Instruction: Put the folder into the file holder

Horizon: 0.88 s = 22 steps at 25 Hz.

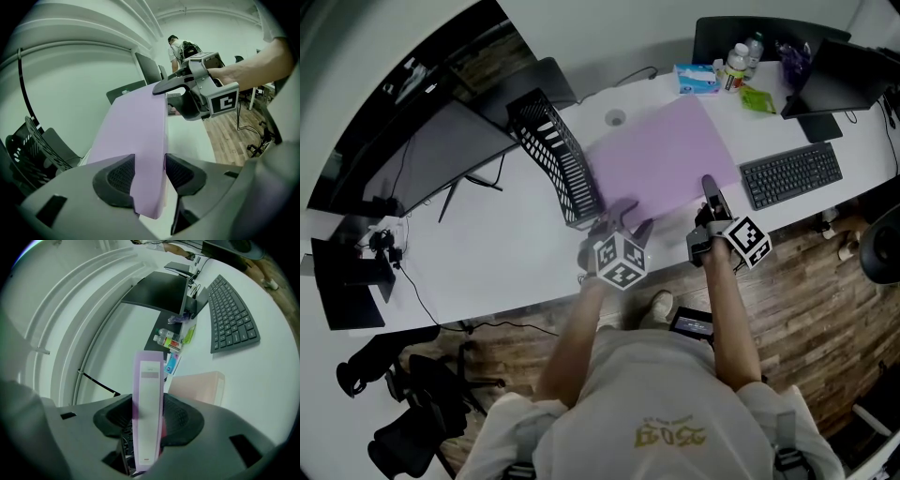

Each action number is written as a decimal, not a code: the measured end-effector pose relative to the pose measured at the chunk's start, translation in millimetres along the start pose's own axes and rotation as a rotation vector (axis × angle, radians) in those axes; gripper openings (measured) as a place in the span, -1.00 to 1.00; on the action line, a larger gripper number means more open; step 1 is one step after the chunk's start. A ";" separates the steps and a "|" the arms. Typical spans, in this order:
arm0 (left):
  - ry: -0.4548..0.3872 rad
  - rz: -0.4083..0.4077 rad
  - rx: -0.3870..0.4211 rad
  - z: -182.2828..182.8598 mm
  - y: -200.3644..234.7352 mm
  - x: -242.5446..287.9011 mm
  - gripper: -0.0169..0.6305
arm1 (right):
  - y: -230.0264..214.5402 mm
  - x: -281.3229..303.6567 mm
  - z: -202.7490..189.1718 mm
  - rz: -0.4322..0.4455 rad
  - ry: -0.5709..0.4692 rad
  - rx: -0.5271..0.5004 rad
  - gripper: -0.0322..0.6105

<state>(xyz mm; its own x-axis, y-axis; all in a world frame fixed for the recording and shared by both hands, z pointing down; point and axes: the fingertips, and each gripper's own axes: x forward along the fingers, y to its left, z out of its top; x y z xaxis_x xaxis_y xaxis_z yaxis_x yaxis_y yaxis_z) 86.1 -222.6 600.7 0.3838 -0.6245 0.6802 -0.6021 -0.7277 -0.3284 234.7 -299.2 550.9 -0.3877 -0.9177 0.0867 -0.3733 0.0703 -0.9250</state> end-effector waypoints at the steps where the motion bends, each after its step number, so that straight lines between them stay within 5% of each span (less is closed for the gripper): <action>1: -0.001 0.003 -0.002 0.1 0.7 -0.6 -0.27 | 4.2 0.1 0.8 0.005 0.001 -0.015 -0.29; 22: -0.084 0.032 -0.065 12.8 0.9 -22.0 -0.34 | 77.7 -21.9 4.0 0.072 0.016 -0.252 -0.29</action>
<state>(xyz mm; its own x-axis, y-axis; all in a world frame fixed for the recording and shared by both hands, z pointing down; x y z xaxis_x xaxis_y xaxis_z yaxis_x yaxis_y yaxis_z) 86.1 -213.2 577.0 0.4192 -0.6706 0.6121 -0.6583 -0.6888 -0.3038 217.5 -275.3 475.7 -0.4339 -0.9004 0.0317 -0.5417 0.2325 -0.8078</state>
